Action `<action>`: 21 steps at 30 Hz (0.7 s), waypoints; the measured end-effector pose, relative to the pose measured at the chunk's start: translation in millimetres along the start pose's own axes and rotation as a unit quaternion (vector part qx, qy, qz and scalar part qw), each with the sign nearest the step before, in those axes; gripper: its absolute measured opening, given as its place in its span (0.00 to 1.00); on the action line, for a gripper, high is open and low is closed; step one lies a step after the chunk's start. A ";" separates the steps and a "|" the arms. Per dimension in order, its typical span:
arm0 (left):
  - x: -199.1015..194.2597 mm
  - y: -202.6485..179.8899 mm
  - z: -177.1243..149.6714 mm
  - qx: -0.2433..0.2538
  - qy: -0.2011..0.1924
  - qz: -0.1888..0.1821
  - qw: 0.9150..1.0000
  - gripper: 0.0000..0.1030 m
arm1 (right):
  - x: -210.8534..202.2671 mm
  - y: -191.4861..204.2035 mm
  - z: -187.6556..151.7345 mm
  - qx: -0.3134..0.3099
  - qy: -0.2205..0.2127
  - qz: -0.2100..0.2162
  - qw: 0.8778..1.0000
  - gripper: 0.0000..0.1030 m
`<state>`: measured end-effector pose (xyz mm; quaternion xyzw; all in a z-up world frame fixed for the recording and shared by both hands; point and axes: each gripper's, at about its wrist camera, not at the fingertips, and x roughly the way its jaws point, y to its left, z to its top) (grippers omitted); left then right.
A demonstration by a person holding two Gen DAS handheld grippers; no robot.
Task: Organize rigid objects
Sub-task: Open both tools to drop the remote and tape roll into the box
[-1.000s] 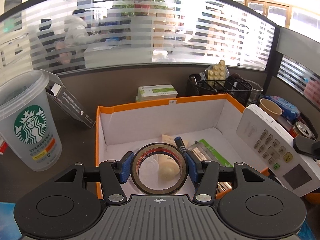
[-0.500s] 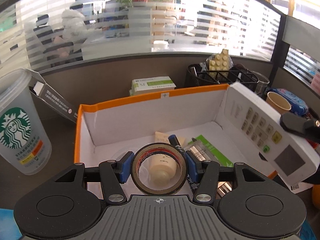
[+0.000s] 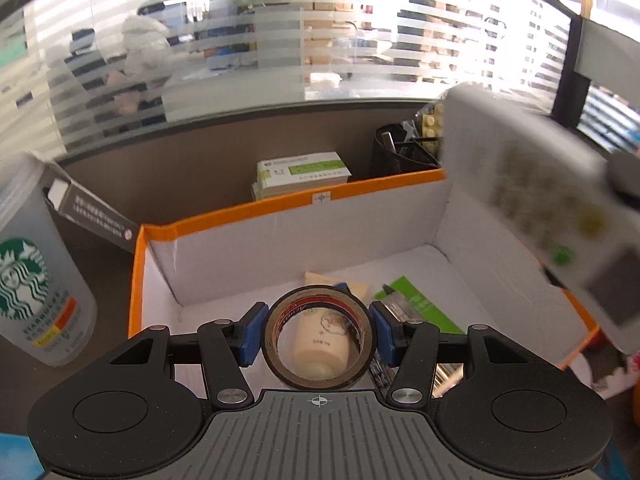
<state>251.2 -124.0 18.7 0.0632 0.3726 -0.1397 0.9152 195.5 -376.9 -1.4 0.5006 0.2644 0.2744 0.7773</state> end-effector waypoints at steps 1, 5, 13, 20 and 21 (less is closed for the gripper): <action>1.2 -3.0 0.7 0.003 0.001 0.000 1.000 0.52 | 6.9 0.6 3.9 -0.012 -0.002 -0.021 1.000 0.49; 6.8 -14.8 1.0 0.042 0.001 0.024 0.999 0.52 | 32.6 -11.5 12.7 -0.029 0.002 -0.099 0.995 0.49; 19.8 -8.0 4.6 0.104 0.013 0.060 0.993 0.52 | 80.3 6.9 -2.6 -0.203 0.052 -0.246 0.946 0.49; 39.6 -26.2 0.1 0.221 0.038 0.093 0.970 0.54 | 112.7 20.4 -30.0 -0.375 0.097 -0.352 0.852 0.49; 43.9 -31.8 -3.3 0.250 0.041 0.102 0.962 0.55 | 114.8 19.6 -34.0 -0.390 0.103 -0.359 0.842 0.49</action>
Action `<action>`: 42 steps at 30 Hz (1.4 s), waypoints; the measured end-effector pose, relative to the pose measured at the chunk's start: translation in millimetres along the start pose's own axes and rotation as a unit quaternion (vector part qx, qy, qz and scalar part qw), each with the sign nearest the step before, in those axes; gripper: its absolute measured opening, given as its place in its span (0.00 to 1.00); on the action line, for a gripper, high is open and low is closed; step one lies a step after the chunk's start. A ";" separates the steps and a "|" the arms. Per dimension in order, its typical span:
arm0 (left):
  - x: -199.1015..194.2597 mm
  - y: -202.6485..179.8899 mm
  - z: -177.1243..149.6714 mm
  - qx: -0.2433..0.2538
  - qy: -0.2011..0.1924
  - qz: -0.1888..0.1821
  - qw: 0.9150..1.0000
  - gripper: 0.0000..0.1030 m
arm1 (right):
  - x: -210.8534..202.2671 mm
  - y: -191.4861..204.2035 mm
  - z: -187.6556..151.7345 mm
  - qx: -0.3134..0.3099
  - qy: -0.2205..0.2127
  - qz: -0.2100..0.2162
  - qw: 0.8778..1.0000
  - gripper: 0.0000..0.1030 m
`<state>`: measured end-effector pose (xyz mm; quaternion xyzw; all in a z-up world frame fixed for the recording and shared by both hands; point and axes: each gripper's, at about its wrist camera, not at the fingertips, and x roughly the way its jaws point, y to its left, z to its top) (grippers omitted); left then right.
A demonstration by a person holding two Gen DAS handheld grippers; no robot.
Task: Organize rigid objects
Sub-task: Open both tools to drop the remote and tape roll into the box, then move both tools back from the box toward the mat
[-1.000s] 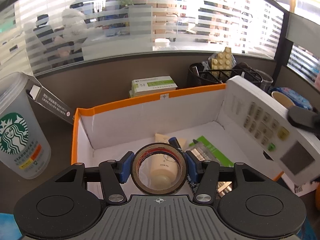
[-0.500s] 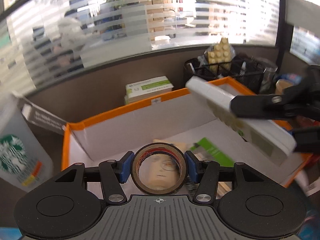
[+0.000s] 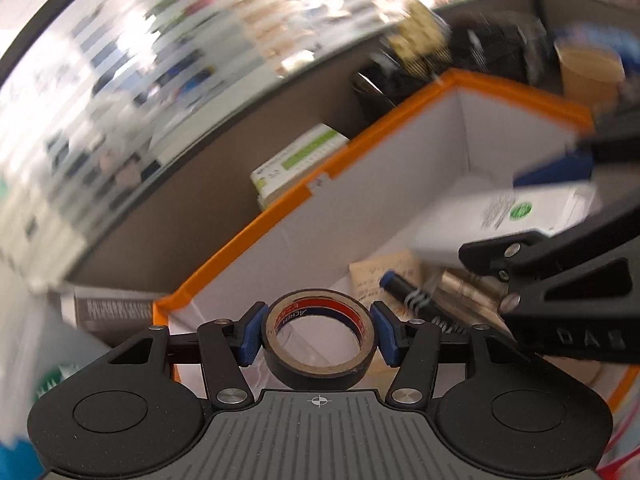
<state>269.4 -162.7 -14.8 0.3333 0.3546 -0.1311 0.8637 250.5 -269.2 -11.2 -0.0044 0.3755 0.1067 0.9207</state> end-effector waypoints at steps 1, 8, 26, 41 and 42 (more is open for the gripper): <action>2.8 -7.0 0.0 0.029 0.002 0.010 1.000 0.55 | 2.7 3.1 -1.9 -0.016 0.008 -0.006 1.000 0.49; 3.9 -20.1 0.1 0.081 0.003 0.023 0.996 0.54 | 7.8 7.5 -10.8 -0.057 0.032 -0.022 0.998 0.48; -97.5 30.6 -62.7 -0.003 -0.110 0.059 0.992 0.97 | -129.6 13.9 -46.9 -0.036 -0.122 0.020 0.992 0.60; -94.2 46.3 -196.3 -0.117 -0.060 0.007 0.991 0.98 | -69.2 93.8 -127.5 -0.062 -0.042 0.164 0.984 0.70; -92.7 47.9 -202.2 -0.123 -0.055 0.004 0.991 0.98 | -63.7 97.9 -127.1 -0.063 -0.041 0.170 0.983 0.70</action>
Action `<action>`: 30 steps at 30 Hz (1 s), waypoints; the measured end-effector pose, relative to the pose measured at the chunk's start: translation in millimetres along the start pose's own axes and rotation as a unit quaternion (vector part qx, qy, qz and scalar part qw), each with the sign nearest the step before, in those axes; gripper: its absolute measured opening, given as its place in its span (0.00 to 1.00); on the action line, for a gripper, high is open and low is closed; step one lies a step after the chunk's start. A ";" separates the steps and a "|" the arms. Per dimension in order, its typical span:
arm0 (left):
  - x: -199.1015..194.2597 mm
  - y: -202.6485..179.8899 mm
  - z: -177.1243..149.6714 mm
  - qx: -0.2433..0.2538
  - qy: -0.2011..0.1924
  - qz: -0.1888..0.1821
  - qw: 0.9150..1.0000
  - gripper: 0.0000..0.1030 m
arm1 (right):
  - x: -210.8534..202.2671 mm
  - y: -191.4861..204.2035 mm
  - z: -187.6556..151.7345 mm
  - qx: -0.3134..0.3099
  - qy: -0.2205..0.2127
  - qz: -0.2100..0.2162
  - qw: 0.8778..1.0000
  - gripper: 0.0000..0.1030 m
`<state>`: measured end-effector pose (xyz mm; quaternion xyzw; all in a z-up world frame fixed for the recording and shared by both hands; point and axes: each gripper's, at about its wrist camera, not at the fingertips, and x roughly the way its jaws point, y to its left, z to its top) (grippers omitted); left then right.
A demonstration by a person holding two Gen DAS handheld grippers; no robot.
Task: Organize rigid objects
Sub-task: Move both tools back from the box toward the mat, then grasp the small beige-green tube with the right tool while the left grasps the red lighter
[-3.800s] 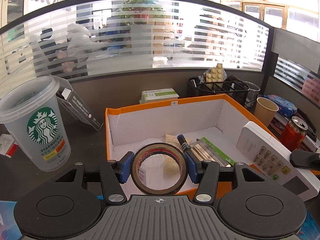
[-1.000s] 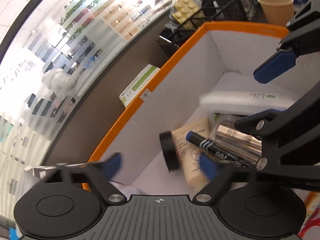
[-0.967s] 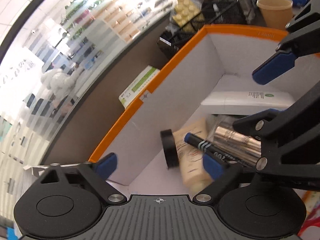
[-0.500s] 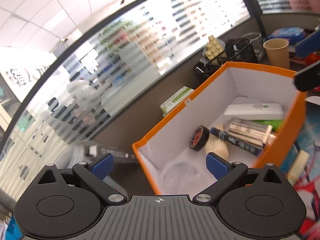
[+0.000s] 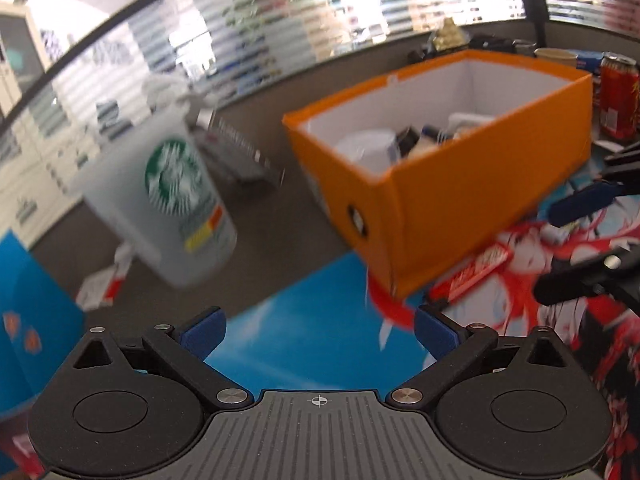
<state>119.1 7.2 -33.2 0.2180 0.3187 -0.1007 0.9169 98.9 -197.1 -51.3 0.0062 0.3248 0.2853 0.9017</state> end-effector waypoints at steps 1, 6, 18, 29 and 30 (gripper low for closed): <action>0.9 2.5 -6.5 -0.007 0.005 -0.001 1.000 0.98 | 6.4 0.9 0.5 0.001 0.005 0.010 1.000 0.70; 4.2 13.1 -24.1 -0.028 0.021 0.000 0.999 0.98 | 24.9 -1.1 6.6 0.007 0.010 0.017 1.000 0.71; 5.8 21.3 -48.3 -0.053 0.037 0.007 0.998 0.99 | 40.8 12.9 -12.0 -0.055 0.033 0.122 0.990 0.84; -13.7 24.0 -31.1 -0.139 0.010 -0.044 0.989 0.99 | -38.9 -22.0 -28.9 -0.047 -0.041 0.033 0.997 0.90; -13.1 19.4 -27.4 -0.144 0.006 -0.048 0.988 0.99 | -43.7 -28.6 -31.9 -0.036 -0.045 0.007 0.998 0.90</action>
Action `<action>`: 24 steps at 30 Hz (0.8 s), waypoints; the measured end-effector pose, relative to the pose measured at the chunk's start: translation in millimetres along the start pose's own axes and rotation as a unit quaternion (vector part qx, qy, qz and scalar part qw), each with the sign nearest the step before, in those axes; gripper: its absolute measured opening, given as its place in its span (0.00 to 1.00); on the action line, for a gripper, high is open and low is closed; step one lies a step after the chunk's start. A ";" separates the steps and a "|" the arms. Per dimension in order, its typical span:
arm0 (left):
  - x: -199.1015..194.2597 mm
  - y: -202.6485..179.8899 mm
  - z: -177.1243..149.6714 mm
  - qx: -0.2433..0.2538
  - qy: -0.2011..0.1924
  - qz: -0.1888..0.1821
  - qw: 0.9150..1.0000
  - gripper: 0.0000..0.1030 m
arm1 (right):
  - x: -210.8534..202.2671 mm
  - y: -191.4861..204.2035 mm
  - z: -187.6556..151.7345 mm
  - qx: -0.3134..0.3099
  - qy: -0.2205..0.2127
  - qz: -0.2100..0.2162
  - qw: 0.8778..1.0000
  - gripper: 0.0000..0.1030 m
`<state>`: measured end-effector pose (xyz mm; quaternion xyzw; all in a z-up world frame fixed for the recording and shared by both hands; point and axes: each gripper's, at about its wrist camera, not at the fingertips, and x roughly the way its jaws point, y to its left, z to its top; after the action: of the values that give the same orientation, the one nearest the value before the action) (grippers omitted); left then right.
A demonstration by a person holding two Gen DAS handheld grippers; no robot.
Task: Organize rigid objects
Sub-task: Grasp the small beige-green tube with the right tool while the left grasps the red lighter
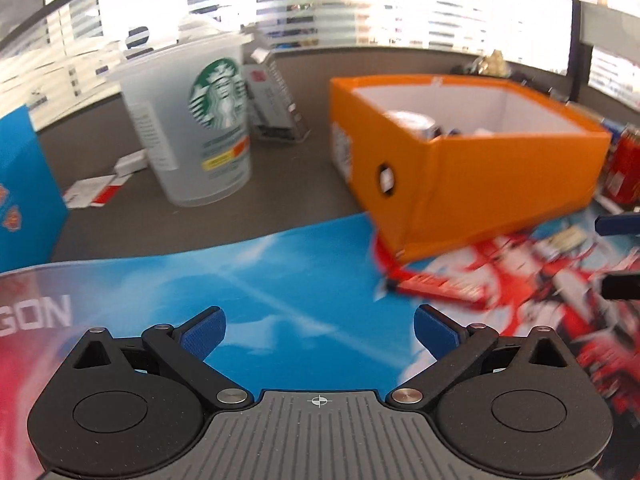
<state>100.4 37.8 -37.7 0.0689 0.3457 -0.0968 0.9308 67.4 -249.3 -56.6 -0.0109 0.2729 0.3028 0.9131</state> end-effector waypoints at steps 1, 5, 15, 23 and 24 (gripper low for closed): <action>2.3 -5.1 2.4 -0.005 -0.001 -0.005 1.000 0.99 | -3.2 -7.1 -2.5 0.013 -0.006 -0.029 0.999 0.91; 17.8 -28.3 9.6 -0.016 0.008 -0.005 1.000 0.99 | -1.4 -24.4 -11.6 0.064 -0.011 -0.117 0.991 0.92; 49.8 -44.5 21.1 -0.056 0.037 0.011 0.998 1.00 | 22.7 -24.5 -1.3 -0.030 -0.006 -0.087 0.996 0.96; 64.0 -38.4 23.0 -0.060 0.042 0.035 0.997 1.00 | 25.5 -30.1 -9.1 -0.025 0.051 -0.031 0.998 0.97; 63.8 -37.7 23.5 -0.060 0.043 0.035 0.997 1.00 | 23.2 -23.5 -11.7 -0.031 0.054 -0.032 0.998 0.97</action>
<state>154.0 -11.9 -64.3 0.0291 0.3884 -0.0403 0.9201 90.3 -257.9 -81.7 -0.0645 0.3119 0.2812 0.9053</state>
